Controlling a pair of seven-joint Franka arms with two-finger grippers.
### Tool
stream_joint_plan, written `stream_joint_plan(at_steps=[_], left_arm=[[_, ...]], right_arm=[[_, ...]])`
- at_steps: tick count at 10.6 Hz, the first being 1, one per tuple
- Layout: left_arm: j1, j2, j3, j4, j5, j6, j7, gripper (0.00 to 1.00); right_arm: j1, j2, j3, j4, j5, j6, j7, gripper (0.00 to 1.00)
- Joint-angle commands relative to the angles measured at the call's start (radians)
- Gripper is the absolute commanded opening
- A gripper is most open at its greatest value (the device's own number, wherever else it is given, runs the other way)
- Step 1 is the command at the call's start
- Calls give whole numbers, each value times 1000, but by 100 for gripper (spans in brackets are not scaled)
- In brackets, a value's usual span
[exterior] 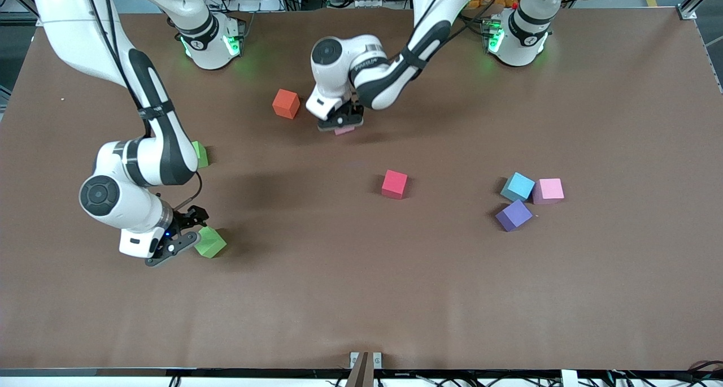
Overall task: Arrange blocks into number 1
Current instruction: 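Set the pink block down with the left gripper while the right grasps green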
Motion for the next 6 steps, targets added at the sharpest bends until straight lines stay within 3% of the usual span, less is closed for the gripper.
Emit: stream_joint_plan(at_steps=[1,4,6], left_arm=[[16,-92,-43,-161,45,13,-8,0],[16,-97,-85,-192,44,38,-13,0],[15,-102,-95,-239,45,128,-19,0]], right_arm=[[2,37,1,-9,18,59,-24,100],[14,52,3,-9,21,58,-10,100],[16,54,3,-9,22,59,-10,100]])
